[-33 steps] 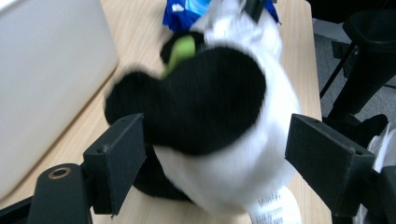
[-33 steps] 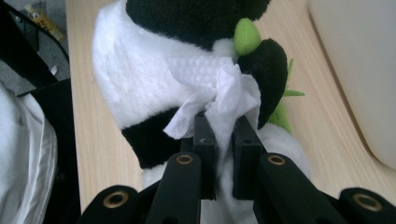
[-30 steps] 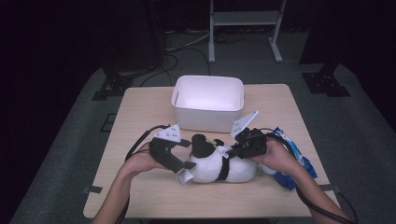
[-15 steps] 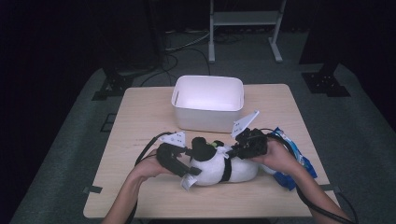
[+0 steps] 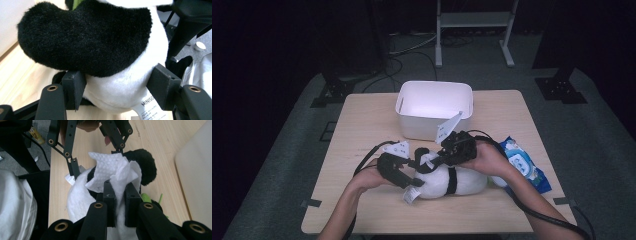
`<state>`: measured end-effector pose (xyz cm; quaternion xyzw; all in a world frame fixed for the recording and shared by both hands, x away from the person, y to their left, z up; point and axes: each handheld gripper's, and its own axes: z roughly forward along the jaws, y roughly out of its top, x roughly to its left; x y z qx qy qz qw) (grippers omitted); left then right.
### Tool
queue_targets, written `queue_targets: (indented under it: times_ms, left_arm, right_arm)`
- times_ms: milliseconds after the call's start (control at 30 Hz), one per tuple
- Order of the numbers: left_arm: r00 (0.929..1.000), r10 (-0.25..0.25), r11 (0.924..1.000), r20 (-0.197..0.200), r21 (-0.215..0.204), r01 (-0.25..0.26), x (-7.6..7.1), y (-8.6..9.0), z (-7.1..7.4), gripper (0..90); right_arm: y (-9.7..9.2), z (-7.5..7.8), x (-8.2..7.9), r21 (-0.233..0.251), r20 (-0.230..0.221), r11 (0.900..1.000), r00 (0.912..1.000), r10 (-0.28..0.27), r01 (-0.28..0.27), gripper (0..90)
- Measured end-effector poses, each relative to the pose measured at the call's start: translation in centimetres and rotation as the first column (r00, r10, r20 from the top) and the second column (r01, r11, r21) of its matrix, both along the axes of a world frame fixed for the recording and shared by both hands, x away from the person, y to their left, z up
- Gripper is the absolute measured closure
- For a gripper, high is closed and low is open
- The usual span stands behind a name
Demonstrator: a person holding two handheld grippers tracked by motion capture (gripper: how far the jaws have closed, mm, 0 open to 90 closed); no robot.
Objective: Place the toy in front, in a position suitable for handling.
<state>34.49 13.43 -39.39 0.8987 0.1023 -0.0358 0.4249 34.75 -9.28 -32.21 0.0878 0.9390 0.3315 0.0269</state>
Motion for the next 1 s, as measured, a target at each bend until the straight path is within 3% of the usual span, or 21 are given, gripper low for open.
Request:
queue_targets:
  times_ms: [167,433,600,767,1000]
  left_arm:
    - [1.0000,0.005,1.0000,0.000,0.001,-0.005,0.2,0.0,0.0,35.9]
    - [0.9997,0.022,0.9998,-0.008,-0.002,-0.022,0.9,0.0,0.1,36.2]
    - [0.9993,0.026,0.9997,-0.027,-0.002,-0.026,1.1,-0.2,0.5,35.4]
    - [0.9985,0.047,0.9989,-0.029,0.005,-0.047,0.9,0.0,1.0,30.6]
    - [0.9955,0.094,0.9955,0.007,-0.005,-0.094,0.5,0.8,2.9,24.9]
  right_arm:
    - [-1.1,-0.3,0.3,0.002,-0.013,0.9997,0.9996,-0.024,0.024,80.9]
    - [-5.0,-1.5,0.2,-0.050,-0.028,0.9935,0.9942,-0.104,0.102,80.7]
    - [-7.6,-1.5,0.4,0.011,-0.041,0.9893,0.9886,-0.145,0.145,80.7]
    - [-7.5,-2.2,0.4,0.025,-0.051,0.9877,0.9869,-0.153,0.154,80.7]
    - [-6.0,-3.1,0.1,0.042,-0.084,0.9900,0.9879,-0.131,0.134,80.8]
